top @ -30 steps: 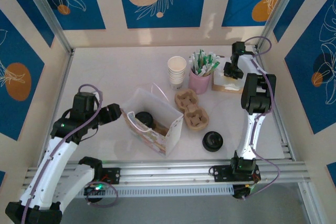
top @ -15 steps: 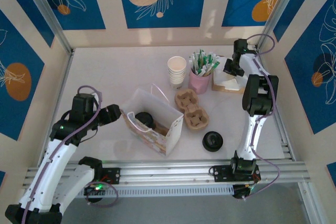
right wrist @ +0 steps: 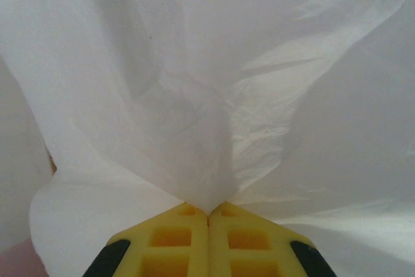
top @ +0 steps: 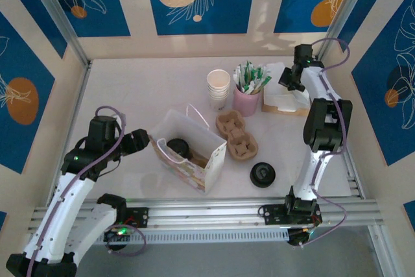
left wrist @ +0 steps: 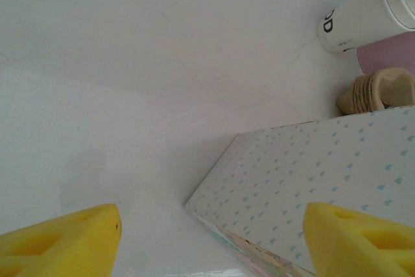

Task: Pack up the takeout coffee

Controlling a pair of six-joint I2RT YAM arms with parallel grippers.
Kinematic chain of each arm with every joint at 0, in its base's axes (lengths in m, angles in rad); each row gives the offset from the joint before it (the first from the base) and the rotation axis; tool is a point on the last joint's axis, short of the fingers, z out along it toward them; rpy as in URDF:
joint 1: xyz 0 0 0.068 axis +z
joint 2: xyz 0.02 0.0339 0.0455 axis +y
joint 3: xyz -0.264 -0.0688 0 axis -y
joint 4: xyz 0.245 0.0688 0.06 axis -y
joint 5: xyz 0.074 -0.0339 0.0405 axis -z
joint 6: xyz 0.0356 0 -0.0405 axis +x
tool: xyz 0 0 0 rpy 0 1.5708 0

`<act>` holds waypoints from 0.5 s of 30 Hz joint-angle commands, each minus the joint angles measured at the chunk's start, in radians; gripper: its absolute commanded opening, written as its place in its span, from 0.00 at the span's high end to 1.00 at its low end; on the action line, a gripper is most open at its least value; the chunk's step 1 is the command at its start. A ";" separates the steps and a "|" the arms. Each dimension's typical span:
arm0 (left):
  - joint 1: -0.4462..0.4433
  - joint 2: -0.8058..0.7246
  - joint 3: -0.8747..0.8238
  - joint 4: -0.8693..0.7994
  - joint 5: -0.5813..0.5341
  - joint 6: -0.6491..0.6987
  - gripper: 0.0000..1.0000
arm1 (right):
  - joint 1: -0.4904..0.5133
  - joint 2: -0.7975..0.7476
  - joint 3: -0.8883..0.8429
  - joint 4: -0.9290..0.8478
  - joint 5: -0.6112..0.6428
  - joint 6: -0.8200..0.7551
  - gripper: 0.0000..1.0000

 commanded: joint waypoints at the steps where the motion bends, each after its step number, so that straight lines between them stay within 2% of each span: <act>1: -0.005 -0.016 0.005 -0.036 -0.010 0.009 0.26 | -0.023 -0.138 -0.048 0.060 -0.042 0.053 1.00; 3: -0.004 -0.018 0.004 -0.032 -0.009 0.007 0.25 | -0.020 -0.195 -0.070 0.074 -0.079 0.058 1.00; 6: -0.004 -0.019 0.003 -0.024 0.010 0.000 0.25 | -0.001 -0.307 -0.104 0.090 -0.067 0.072 1.00; 10: -0.005 -0.025 0.002 -0.011 0.018 -0.010 0.25 | 0.036 -0.465 -0.148 0.133 -0.145 0.078 1.00; 15: -0.004 -0.026 0.005 -0.005 0.019 -0.021 0.25 | 0.146 -0.615 -0.132 0.116 -0.193 0.065 1.00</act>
